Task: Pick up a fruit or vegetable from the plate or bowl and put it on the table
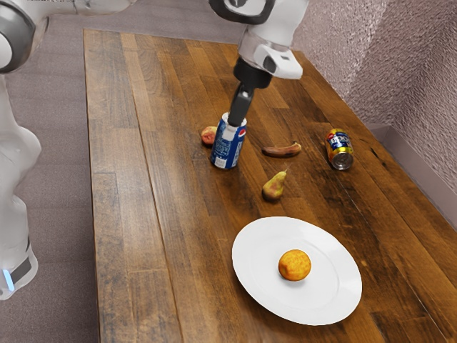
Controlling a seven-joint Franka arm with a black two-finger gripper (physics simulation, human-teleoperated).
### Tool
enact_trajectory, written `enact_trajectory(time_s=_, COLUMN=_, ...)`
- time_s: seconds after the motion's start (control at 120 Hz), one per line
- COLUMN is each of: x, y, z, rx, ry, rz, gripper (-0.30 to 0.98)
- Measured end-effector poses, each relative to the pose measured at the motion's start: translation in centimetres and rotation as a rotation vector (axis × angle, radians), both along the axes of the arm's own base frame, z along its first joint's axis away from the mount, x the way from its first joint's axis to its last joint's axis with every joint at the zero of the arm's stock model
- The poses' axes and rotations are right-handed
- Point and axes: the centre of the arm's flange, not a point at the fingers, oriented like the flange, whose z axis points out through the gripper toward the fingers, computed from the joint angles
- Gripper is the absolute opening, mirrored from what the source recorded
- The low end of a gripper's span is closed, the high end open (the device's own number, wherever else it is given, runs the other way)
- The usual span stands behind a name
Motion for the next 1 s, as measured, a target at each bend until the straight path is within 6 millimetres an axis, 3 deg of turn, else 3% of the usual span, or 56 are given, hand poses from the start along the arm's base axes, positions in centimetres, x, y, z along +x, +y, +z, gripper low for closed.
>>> enact_trajectory(time_s=0.108, x=-0.3, y=-8.2, z=-2.8, rx=0.024, ry=-0.016, rz=-0.064, gripper=0.68)
enact_trajectory(time_s=0.208, x=0.7, y=-11.5, z=-3.8, rx=0.032, ry=-0.059, rz=-0.002, gripper=0.69)
enact_trajectory(time_s=0.325, x=1.2, y=-11.9, z=-3.0, rx=0.031, ry=-0.109, rz=0.123, gripper=0.69)
enact_trajectory(time_s=0.475, x=1.8, y=-8.4, z=-0.9, rx=0.107, ry=-0.139, rz=0.342, gripper=0.69)
enact_trajectory(time_s=0.575, x=2.1, y=-6.5, z=-1.1, rx=0.155, ry=-0.118, rz=0.454, gripper=0.69)
enact_trajectory(time_s=0.675, x=2.2, y=-6.2, z=-1.5, rx=0.182, ry=-0.1, rz=0.52, gripper=0.69)
enact_trajectory(time_s=0.767, x=2.2, y=-8.3, z=-2.1, rx=0.177, ry=-0.096, rz=0.529, gripper=0.69)
enact_trajectory(time_s=1.0, x=0.8, y=-17.5, z=-5.8, rx=0.079, ry=-0.066, rz=0.437, gripper=0.69)
